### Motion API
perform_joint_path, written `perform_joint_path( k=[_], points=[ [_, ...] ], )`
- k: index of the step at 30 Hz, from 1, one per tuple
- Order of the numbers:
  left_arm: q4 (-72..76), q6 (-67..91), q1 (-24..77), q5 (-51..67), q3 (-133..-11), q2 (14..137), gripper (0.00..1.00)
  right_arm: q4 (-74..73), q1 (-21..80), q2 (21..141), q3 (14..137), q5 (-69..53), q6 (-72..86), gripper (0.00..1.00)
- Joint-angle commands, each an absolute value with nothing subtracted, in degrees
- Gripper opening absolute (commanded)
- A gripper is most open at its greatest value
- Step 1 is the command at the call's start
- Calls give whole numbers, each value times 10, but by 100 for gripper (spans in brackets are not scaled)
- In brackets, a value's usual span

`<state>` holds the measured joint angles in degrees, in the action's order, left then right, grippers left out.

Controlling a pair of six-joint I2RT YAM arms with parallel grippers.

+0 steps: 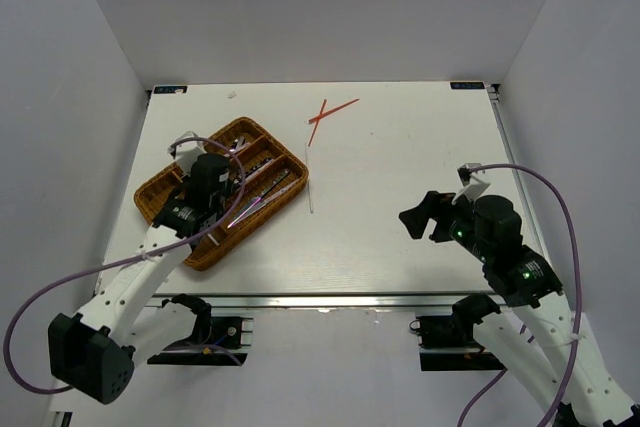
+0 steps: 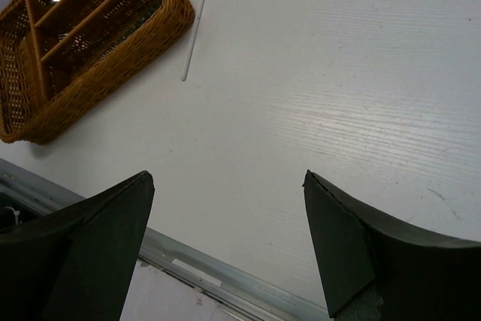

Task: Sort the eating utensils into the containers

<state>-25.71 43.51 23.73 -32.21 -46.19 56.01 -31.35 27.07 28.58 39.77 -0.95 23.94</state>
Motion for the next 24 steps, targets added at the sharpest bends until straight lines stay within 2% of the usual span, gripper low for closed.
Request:
perform_joint_path(
  k=[1,2,3,4,6,7,9,11,12,17,21,23,24],
  points=[
    [-269,412,239,-253,-473,587,0,-247,270,314,384,-25,253,85],
    [-265,401,239,-242,-475,585,0,-243,270,328,384,-36,257,85],
    [-254,393,239,-228,-478,584,20,-242,269,355,385,-41,259,84],
    [-250,389,240,-211,-489,588,27,-233,270,365,385,-48,262,84],
    [-243,385,262,-174,-501,608,35,-222,270,379,376,-58,265,83],
    [-242,384,283,-180,-522,641,50,-209,271,379,373,-57,265,84],
    [-263,387,370,-264,-557,690,65,-205,270,377,367,-48,267,84],
    [-272,401,419,-286,-604,770,91,-213,270,380,373,-40,265,84],
    [-270,407,429,-300,-614,793,98,-217,270,380,374,-38,264,84],
    [-256,426,446,-297,-657,935,98,-239,270,367,378,-23,247,85],
    [-259,422,446,-282,-692,1001,97,-264,269,355,382,-8,234,86],
    [-257,411,446,-261,-700,1021,93,-266,270,347,382,-6,232,86],
    [-255,407,446,-254,-705,1040,87,-265,270,345,381,-6,230,87]
  ],
)
